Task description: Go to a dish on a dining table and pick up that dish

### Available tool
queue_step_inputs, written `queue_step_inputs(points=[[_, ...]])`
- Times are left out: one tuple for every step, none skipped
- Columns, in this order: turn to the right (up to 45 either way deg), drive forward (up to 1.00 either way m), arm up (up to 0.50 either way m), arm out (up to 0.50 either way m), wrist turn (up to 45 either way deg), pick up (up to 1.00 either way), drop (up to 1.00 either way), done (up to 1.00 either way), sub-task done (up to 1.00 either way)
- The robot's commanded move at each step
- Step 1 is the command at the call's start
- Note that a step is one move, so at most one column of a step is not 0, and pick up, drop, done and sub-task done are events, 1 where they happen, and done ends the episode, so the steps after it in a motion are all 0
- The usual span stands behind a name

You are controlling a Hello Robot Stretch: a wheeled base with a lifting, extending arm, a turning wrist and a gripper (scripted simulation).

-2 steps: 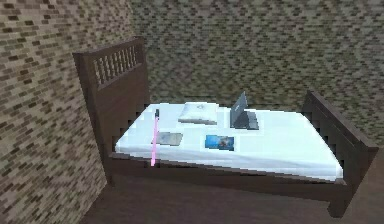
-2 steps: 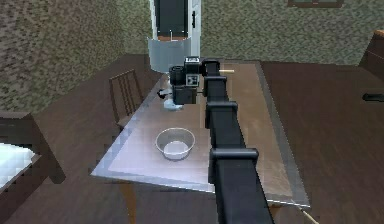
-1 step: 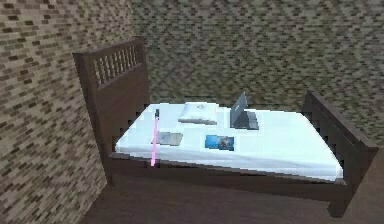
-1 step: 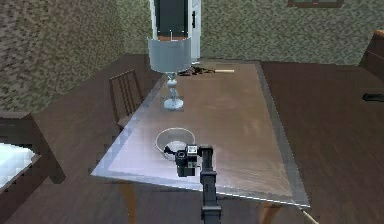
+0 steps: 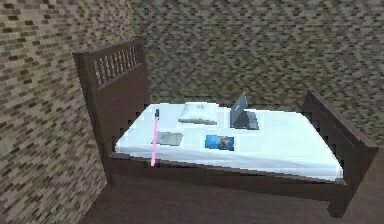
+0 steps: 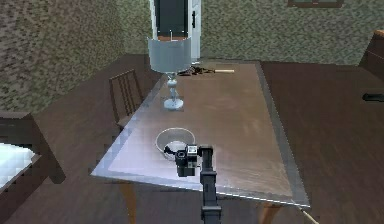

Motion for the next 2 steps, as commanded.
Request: queue_step_inputs(points=[[0.0, 0.0, 0.1, 0.0, 0.0, 0.0, 0.0, 0.0, 0.0], [0.0, 0.0, 0.0, 0.0, 0.0, 0.0, 0.0, 1.0, 0.0]])
